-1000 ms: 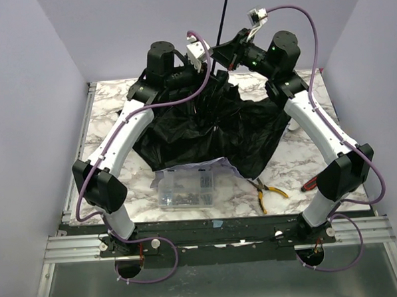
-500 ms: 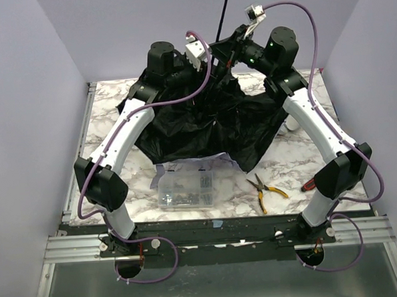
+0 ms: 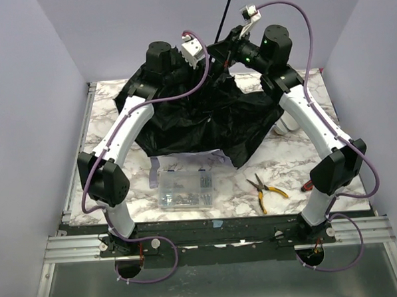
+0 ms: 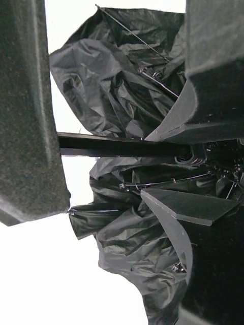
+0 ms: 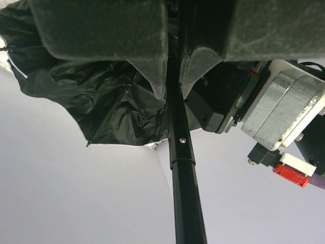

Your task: Open the umbrella

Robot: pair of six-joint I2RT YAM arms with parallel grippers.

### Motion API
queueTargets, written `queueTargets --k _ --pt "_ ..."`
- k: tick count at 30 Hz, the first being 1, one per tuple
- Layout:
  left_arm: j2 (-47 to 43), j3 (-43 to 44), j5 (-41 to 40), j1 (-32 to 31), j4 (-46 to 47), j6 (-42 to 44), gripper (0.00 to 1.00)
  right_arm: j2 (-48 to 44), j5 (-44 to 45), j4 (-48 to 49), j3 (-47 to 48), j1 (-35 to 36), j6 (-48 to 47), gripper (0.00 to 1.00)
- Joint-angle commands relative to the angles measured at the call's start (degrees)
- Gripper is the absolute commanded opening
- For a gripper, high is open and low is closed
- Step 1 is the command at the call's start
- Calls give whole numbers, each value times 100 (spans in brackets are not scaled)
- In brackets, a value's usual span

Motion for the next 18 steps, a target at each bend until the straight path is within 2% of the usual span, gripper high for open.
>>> queueTargets --k 1,18 --pt "644 -279 -1110 314 -1682 460 41 -561 141 1430 814 -65 268 1" --pt "1011 -229 -1472 583 -2003 774 48 -498 212 1455 1140 -177 270 1"
